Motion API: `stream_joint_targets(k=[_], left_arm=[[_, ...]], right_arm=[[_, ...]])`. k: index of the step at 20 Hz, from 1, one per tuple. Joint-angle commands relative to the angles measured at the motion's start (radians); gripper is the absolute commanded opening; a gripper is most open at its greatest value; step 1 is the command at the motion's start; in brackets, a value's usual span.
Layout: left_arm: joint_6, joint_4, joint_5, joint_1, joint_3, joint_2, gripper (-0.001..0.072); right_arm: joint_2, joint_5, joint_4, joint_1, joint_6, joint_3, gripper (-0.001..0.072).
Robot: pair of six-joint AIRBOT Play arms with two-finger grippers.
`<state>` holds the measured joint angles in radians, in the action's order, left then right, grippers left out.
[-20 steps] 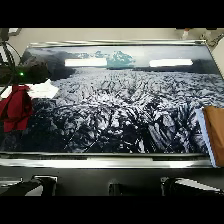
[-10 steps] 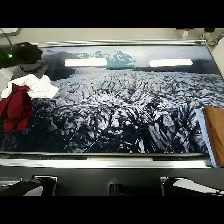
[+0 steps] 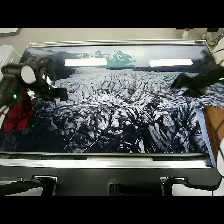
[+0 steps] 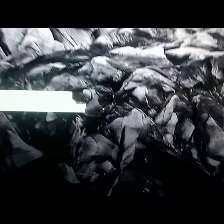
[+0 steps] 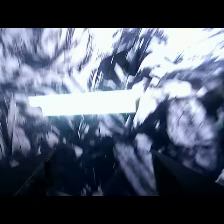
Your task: Fold the clothes and pants, and hang the long-sleeved shirts on hangers.
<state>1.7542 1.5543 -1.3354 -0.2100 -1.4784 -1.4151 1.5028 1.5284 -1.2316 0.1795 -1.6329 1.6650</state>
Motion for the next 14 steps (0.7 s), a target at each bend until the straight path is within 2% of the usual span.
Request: stream_joint_targets(k=[1, 14], left_arm=[[0.042, -0.025, 0.126, -0.018, 0.192, 0.071, 0.072], [0.042, -0.015, 0.099, -0.01, 0.193, 0.066, 0.072]], right_arm=[[0.009, -0.014, -0.049, -0.109, -0.087, -0.116, 0.0694], [0.008, -0.016, -0.048, -0.109, -0.088, -0.117, 0.0692]])
